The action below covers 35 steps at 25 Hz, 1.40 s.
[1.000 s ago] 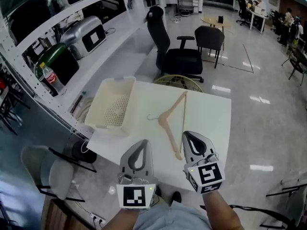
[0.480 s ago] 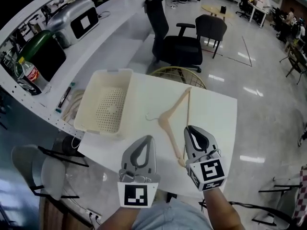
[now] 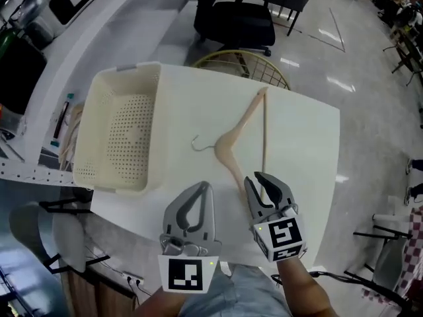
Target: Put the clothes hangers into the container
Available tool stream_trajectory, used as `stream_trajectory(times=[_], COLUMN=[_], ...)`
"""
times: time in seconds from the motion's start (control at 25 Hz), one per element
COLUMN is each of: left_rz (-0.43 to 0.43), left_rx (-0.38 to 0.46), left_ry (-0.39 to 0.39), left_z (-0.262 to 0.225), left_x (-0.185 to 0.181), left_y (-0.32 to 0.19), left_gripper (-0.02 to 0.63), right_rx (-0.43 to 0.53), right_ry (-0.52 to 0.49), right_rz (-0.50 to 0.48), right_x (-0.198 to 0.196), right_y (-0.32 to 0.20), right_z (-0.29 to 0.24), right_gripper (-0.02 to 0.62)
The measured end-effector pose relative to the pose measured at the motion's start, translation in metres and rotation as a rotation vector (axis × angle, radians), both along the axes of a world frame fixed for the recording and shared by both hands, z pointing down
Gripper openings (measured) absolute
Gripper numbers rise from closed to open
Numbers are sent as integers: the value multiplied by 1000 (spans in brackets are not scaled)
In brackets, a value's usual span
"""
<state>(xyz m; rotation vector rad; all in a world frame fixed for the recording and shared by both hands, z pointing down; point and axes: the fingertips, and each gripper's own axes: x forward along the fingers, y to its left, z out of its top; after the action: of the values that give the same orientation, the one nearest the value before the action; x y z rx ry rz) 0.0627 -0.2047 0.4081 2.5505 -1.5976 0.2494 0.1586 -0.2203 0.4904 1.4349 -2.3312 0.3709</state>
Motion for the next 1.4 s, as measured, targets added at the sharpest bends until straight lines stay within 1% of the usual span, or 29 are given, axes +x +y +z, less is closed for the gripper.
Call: stream_trajectory(times=[0.12, 0.2, 0.32, 0.4, 0.44, 0.56, 0.68, 0.76, 0.92, 1.0, 1.08, 1.16, 1.28, 1.32, 1.4], left_rz=[37, 43, 32, 25, 25, 30, 38, 42, 40, 38, 45, 41, 35, 30, 9], left_rx=[-59, -94, -105, -126, -136, -163, -165, -170, -176, -173, -165, -160, -150, -147, -137], left_ry=[-28, -23, -11, -10, -11, -12, -6, -3, 4, 6, -2, -3, -13, -15, -6], left_z=[17, 29, 46, 58, 63, 74, 78, 79, 80, 79, 76, 73, 67, 64, 56], left_x=[8, 10, 4, -2, -5, -8, -6, -4, -6, -6, -4, -3, -5, -6, -7], left_y=[1, -2, -19, -25, -27, -30, -33, -34, -35, -35, -34, -32, -28, -25, -20], left_gripper=[12, 12, 12, 12, 12, 12, 12, 12, 12, 12, 12, 12, 12, 12, 12], right_rx=[-75, -122, -164, -186, -194, -226, -287, -327, -382, -391, -388, -383, -354, -341, -327], right_ry=[16, 31, 68, 101, 122, 191, 235, 234, 199, 196, 202, 190, 177, 170, 125], right_rz=[5, 8, 5, 0, -2, -8, -1, 3, 1, -4, 1, 20, 33, 28, 31], right_x=[4, 6, 4, 1, -1, -5, -5, -3, -3, -4, -1, 1, 3, 2, 0], right_y=[5, 7, 1, 0, 1, 3, 3, 2, 1, 0, 0, -1, -2, -2, 0], right_z=[25, 42, 70, 82, 86, 94, 103, 106, 108, 109, 109, 108, 100, 94, 80], right_gripper=[100, 114, 133, 137, 148, 147, 146, 145, 146, 142, 106, 100, 86, 86, 85])
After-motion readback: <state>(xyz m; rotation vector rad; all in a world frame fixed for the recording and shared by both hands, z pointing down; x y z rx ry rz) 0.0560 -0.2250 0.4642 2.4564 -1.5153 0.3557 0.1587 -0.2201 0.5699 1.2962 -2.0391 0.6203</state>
